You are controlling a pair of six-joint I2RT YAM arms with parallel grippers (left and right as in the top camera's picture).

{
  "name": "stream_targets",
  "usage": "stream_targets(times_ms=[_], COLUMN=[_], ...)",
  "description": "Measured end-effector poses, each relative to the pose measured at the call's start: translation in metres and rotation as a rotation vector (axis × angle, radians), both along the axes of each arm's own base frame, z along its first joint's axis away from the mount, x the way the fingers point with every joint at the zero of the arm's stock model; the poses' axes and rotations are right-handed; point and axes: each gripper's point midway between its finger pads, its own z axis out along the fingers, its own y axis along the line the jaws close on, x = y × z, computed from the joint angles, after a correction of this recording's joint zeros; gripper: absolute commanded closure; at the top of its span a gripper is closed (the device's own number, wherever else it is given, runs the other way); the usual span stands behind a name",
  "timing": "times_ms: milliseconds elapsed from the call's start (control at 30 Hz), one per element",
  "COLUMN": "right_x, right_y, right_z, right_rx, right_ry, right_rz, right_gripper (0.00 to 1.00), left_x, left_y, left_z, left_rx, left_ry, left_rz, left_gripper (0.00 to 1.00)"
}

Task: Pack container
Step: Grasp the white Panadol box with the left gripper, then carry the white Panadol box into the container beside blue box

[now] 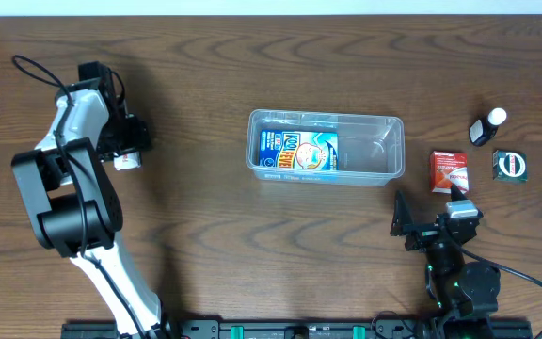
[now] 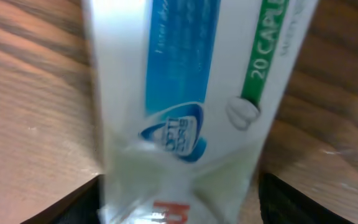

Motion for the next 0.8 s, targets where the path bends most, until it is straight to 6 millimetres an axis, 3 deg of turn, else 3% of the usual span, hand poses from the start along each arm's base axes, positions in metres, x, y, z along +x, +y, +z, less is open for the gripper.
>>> stream_targets(times_ms=[233, 633, 700, 800], right_x=[0.0, 0.0, 0.0, 0.0], right_y=[0.0, 0.0, 0.0, 0.0], right_z=[0.0, 0.0, 0.0, 0.0], right_rx=[0.0, 0.0, 0.0, 0.0], right_ry=[0.0, 0.0, 0.0, 0.0], right_rz=[0.0, 0.0, 0.0, 0.0], right_gripper=[0.01, 0.01, 0.01, 0.01], left_x=[0.002, 0.004, 0.008, 0.023], left_y=[-0.001, -0.001, -0.001, -0.005], left_z=[0.0, 0.009, 0.021, 0.062], left_rx=[-0.004, 0.001, 0.007, 0.042], left_ry=[-0.007, -0.03, -0.059, -0.176], left_rz=[-0.016, -0.024, -0.032, -0.083], left_gripper=[0.58, 0.59, 0.59, 0.59])
